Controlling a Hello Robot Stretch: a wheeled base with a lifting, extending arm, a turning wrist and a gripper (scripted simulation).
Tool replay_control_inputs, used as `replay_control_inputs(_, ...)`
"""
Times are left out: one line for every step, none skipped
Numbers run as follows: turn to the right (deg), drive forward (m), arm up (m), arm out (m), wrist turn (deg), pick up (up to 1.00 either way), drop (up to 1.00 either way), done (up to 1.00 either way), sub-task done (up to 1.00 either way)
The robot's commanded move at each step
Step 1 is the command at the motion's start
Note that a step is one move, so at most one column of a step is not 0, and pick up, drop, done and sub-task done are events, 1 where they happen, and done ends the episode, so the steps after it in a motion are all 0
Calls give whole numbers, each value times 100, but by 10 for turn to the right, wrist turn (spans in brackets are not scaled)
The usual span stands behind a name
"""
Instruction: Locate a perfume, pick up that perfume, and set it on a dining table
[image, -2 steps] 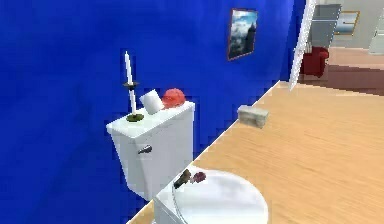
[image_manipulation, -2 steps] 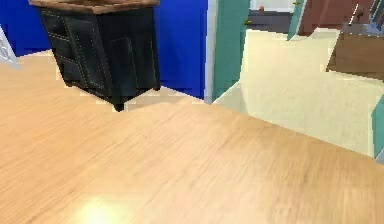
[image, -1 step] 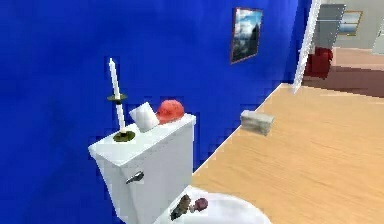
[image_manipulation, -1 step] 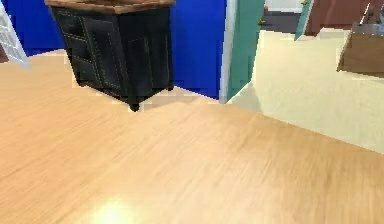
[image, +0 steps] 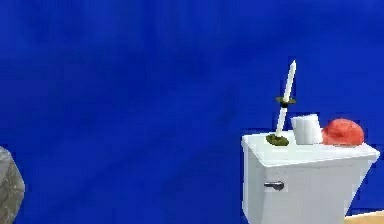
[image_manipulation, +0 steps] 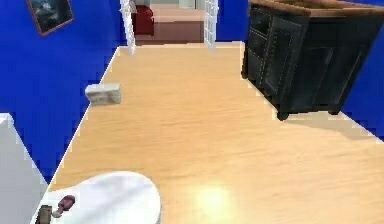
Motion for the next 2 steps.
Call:
replay_control_inputs(-330,0,0,0,0,0,0,0,0)
replay_control_inputs(-60,0,0,0,0,0,0,0,0)
